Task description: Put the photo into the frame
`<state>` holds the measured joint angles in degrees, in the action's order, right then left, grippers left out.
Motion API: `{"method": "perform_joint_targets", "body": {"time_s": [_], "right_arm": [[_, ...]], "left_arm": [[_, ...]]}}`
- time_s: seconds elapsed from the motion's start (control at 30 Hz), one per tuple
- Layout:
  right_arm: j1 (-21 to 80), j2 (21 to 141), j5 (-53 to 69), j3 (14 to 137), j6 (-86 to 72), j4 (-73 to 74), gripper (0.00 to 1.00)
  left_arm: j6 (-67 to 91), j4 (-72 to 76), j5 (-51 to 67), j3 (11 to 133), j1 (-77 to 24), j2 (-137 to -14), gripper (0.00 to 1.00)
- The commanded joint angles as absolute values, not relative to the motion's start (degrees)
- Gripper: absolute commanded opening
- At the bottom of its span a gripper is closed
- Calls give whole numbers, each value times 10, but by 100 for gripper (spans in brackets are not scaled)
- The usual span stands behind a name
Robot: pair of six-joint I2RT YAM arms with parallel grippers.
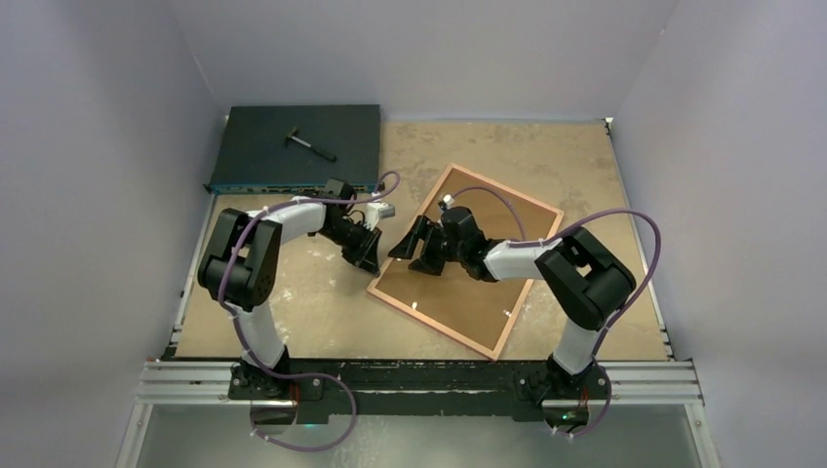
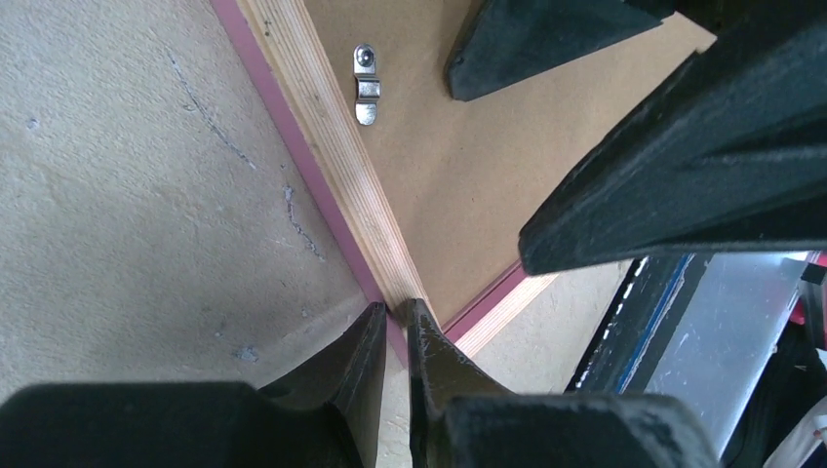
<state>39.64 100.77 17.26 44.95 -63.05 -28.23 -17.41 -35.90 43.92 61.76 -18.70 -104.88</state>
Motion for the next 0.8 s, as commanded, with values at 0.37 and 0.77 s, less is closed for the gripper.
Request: {"method": "perform_joint_targets", "body": {"time_s": [0.37,0.77], "right_arm": [[410,1040,88,491,-630,-284,72],[416,1060,89,503,-637,-293,69]], "left_arm": [[-128,-344,482,673,-178,-1080,21],[-135,-334,464,651,-178,-1104,14]]}}
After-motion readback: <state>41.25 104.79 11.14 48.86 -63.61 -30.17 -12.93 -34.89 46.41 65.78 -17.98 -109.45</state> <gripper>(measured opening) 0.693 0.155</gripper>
